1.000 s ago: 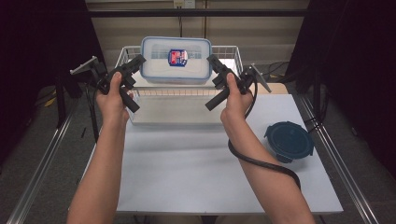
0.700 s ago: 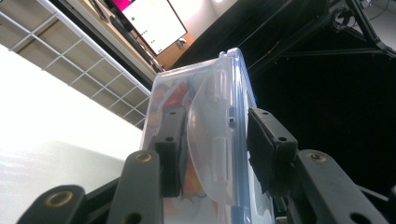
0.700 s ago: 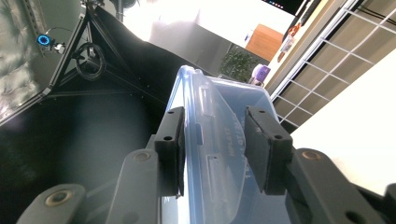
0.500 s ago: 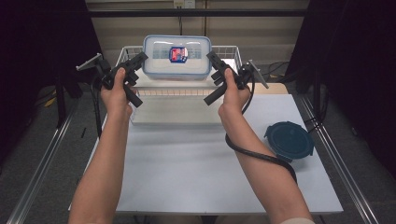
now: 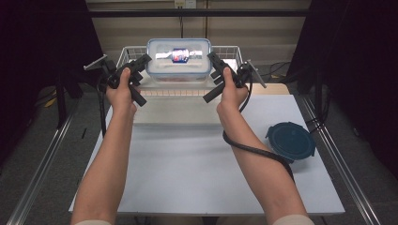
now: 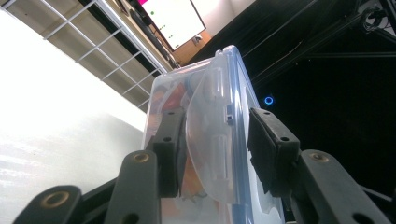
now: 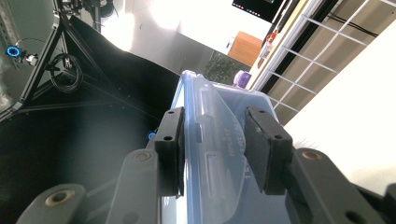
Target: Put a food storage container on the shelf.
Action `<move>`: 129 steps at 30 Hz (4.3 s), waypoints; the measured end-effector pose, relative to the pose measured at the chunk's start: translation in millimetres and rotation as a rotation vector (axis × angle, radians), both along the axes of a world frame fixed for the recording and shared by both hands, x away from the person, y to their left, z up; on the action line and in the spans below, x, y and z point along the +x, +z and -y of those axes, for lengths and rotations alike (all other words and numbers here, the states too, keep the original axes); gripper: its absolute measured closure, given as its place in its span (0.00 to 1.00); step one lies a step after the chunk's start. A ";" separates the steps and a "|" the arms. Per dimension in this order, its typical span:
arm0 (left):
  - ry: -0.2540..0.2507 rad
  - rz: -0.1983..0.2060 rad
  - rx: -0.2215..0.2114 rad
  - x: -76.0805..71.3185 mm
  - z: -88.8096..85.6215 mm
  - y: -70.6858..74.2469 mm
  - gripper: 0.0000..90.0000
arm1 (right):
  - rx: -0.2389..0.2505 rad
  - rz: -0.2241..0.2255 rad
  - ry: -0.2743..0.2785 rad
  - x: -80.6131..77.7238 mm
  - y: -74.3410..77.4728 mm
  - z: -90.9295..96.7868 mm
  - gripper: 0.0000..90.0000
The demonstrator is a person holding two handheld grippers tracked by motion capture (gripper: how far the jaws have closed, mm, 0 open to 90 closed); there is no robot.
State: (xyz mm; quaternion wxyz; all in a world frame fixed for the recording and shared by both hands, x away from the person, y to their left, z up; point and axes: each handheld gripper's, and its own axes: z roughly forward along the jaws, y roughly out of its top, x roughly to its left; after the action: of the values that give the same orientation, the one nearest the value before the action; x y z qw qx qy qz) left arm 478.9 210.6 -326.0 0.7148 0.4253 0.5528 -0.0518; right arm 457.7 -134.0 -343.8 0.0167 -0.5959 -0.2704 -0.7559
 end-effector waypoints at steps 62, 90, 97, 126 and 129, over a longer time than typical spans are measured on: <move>0.039 0.119 0.205 -46.2 29.0 -5.0 0.19 | -0.138 -0.009 0.124 -47.9 -10.3 13.5 0.38; -0.100 0.052 0.237 -96.3 41.8 -57.5 0.07 | -0.296 -0.051 0.197 -112.7 -47.3 81.8 0.37; -0.108 0.037 0.250 -101.2 47.5 -66.3 0.07 | -0.335 -0.068 0.174 -122.2 -57.3 109.1 0.37; -0.177 0.014 0.240 -110.7 46.2 -82.1 0.03 | -0.547 -0.162 0.130 -143.4 -75.0 182.9 0.65; -0.179 0.023 0.255 -110.8 46.0 -83.0 0.03 | -0.565 -0.185 0.135 -145.6 -76.3 191.2 0.73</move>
State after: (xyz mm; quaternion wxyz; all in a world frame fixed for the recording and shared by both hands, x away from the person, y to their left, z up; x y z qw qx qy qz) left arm 368.1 164.6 -409.0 0.6537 0.5608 0.5065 -0.0401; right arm 312.2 -325.2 -420.2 -0.0748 -0.6239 -0.5063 -0.5906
